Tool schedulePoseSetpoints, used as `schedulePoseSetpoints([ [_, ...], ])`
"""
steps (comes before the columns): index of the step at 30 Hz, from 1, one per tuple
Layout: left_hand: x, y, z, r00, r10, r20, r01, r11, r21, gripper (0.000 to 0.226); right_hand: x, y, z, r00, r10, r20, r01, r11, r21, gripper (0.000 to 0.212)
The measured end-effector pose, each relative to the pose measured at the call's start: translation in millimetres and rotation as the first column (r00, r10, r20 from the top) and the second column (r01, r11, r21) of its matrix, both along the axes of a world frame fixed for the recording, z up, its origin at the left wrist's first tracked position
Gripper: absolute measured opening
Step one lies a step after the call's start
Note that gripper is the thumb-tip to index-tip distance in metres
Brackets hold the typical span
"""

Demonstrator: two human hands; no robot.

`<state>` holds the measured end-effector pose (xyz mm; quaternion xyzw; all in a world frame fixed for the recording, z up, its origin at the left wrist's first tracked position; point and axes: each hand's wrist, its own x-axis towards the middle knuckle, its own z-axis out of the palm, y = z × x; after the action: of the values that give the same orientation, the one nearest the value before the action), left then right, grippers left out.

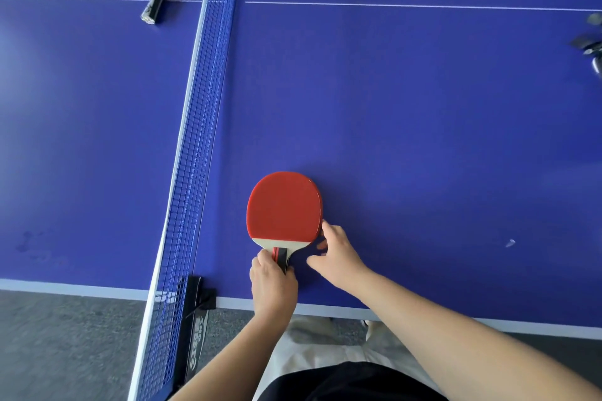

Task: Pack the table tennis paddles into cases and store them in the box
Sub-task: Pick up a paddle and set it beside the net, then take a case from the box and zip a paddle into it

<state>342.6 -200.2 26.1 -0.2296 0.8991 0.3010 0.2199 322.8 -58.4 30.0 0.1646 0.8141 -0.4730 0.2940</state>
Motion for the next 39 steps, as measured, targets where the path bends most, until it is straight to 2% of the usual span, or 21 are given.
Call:
schedulePoseSetpoints([
  [7, -7.6, -22.2, -0.8, 1.0, -0.005, 0.021, 0.006, 0.999, -0.035, 0.029, -12.5, -15.5, -3.9, 0.999, 0.051, -0.017, -0.051, 0.999, 0.002, 0.072],
  [12, -8.3, -24.9, 2.5, 0.999, 0.008, 0.034, -0.007, 1.0, -0.024, 0.031, -9.6, -19.1, -5.7, 0.997, 0.072, -0.019, -0.071, 0.997, 0.043, 0.077],
  [16, -8.6, -25.1, 6.0, 0.998, 0.025, 0.051, -0.023, 0.999, -0.031, 0.042, -6.7, -15.9, -2.7, 0.992, 0.125, -0.022, -0.123, 0.989, 0.086, 0.082],
  [21, -7.2, -25.9, 11.0, 0.998, 0.063, -0.005, -0.063, 0.997, -0.035, 0.057, -0.7, -8.2, 2.9, 0.975, 0.216, -0.049, -0.207, 0.966, 0.154, 0.084],
  [26, -3.7, -22.4, 19.4, 0.996, 0.054, -0.065, -0.06, 0.992, -0.106, 0.092, 8.4, 6.7, 8.5, 0.967, 0.249, -0.056, -0.232, 0.949, 0.215, 0.082],
  [28, -1.7, -17.3, 24.5, 0.995, 0.036, -0.097, -0.048, 0.991, -0.124, 0.097, 12.9, 16.2, 11.3, 0.97, 0.236, -0.058, -0.218, 0.95, 0.224, 0.081],
  [33, -8.7, 10.6, 35.0, 0.982, -0.074, -0.172, 0.052, 0.991, -0.127, 0.091, 27.4, 53.5, 20.9, 0.983, 0.164, -0.087, -0.139, 0.959, 0.245, 0.073],
  [39, -24.4, 73.5, 41.1, 0.928, -0.309, -0.207, 0.306, 0.951, -0.048, 0.059, 51.1, 125.2, 36.3, 0.988, 0.03, -0.153, 0.019, 0.951, 0.309, 0.064],
])
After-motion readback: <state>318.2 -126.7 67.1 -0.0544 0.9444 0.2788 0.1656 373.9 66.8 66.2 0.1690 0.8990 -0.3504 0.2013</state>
